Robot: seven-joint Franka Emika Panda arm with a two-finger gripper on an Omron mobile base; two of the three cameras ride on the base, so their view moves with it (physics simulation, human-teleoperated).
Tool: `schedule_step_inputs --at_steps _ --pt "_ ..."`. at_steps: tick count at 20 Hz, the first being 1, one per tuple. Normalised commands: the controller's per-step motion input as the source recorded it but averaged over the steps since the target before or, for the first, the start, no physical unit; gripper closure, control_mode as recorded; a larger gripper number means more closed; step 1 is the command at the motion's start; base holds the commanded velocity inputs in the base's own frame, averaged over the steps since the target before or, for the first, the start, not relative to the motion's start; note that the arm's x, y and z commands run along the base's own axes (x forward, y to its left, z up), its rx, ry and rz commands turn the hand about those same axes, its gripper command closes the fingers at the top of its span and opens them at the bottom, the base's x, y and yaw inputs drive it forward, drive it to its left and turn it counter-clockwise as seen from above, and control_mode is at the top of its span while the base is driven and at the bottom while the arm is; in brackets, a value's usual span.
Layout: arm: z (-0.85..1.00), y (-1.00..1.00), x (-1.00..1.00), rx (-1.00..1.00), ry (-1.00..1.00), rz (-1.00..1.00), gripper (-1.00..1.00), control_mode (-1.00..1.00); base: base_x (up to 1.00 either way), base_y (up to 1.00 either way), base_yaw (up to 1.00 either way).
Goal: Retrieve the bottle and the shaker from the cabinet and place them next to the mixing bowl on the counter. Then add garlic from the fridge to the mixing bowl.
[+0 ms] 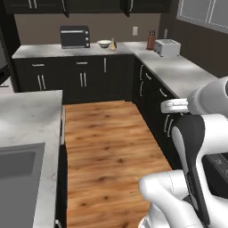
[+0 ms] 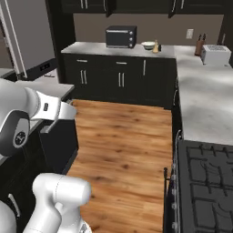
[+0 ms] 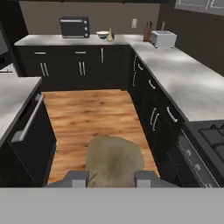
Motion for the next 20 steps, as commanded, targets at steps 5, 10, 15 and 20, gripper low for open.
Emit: schedule_step_inputs --at_steps 5,10,15,20 --pt "0.0 0.0 0.0 0.0 0.0 0.0 1.0 1.0 1.0 0.0 0.0" --pt "0.0 0.0 0.0 0.0 0.0 0.0 1.0 1.0 1.0 0.0 0.0" --pt "0.0 0.0 0.0 0.0 0.0 0.0 1.0 1.0 1.0 0.05 0.0" --pt "0.0 0.0 0.0 0.0 0.0 0.0 1.0 1.0 1.0 0.01 0.0"
